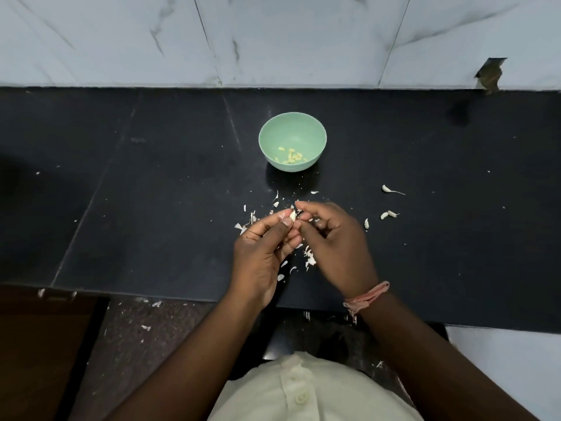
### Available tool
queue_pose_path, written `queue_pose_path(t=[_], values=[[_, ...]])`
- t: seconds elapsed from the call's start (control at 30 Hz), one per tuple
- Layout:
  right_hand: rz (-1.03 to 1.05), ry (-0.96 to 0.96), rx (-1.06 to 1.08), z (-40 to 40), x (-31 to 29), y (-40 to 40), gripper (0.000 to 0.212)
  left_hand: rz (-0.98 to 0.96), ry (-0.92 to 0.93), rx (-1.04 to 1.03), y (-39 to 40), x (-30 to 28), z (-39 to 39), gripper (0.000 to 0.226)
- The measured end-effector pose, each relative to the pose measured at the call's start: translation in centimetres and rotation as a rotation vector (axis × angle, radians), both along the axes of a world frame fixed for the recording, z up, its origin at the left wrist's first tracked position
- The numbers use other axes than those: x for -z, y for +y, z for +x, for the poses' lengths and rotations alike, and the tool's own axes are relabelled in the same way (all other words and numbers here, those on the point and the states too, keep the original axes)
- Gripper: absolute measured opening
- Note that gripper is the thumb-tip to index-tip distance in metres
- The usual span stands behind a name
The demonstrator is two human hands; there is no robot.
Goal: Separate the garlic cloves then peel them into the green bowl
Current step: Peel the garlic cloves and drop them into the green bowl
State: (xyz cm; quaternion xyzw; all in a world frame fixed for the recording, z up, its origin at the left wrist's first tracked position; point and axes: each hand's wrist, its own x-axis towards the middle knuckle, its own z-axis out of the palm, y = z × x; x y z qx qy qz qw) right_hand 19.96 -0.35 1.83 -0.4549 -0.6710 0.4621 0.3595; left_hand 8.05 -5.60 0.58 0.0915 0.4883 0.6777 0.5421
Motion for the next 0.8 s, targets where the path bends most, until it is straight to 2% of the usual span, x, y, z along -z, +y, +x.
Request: queue_pose_path(t=[0.2,0.4,0.57,0.8], values=[[0.135,-0.029,-0.027,0.4,0.4,-0.2,0.016,0.046,0.097,-0.014,-1.0,0.3,0.0,0.021],[0.332,-0.106,0.033,-0.5,-0.1,-1.1,0.017,0.122,0.168,0.015,-1.1,-0.3,-1.1,0.020],[0.439,-0.204,0.080,-1.4,-1.2,-1.3,0.010,0.159,0.206,0.058,-0.7,-0.3,-2.1,0.023],[0.648,-0.384,0.033,-1.2,-1.0,-0.7,0.006,0.143,0.134,0.079,-0.1,-0.4,-1.2,0.024]])
